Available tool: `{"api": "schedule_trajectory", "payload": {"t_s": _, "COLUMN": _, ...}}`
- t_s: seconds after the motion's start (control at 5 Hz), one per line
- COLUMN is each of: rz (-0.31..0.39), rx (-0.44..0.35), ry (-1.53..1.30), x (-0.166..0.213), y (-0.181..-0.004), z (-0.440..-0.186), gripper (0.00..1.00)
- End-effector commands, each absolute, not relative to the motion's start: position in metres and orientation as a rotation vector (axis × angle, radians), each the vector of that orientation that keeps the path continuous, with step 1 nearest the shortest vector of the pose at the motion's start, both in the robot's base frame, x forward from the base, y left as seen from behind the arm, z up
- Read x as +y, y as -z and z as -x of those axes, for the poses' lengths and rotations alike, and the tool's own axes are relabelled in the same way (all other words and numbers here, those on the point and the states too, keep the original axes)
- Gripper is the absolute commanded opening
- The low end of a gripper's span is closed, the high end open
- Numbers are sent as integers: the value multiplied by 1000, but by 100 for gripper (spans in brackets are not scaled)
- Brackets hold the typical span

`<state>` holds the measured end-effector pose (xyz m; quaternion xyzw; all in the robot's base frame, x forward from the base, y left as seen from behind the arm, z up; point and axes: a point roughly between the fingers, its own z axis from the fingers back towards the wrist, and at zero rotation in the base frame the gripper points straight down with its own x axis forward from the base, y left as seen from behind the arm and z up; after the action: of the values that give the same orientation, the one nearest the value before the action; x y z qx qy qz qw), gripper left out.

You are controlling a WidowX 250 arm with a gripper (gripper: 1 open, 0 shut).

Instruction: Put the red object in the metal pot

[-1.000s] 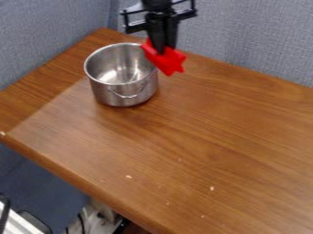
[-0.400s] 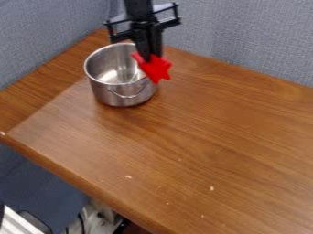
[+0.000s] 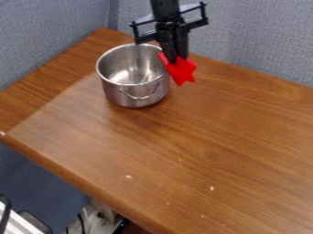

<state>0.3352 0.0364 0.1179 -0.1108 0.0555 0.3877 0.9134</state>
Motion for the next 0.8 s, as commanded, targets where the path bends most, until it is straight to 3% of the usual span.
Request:
{"api": "schedule_trajectory", "payload": {"t_s": 0.0, "rz": 253, "rx": 83, "ry": -810, "x": 40, "y": -125, "z": -348, "gripper": 0}}
{"api": "schedule_trajectory", "payload": {"t_s": 0.6, "rz": 224, "rx": 67, "ry": -970, "x": 102, "y": -115, "z": -370, "gripper": 0}}
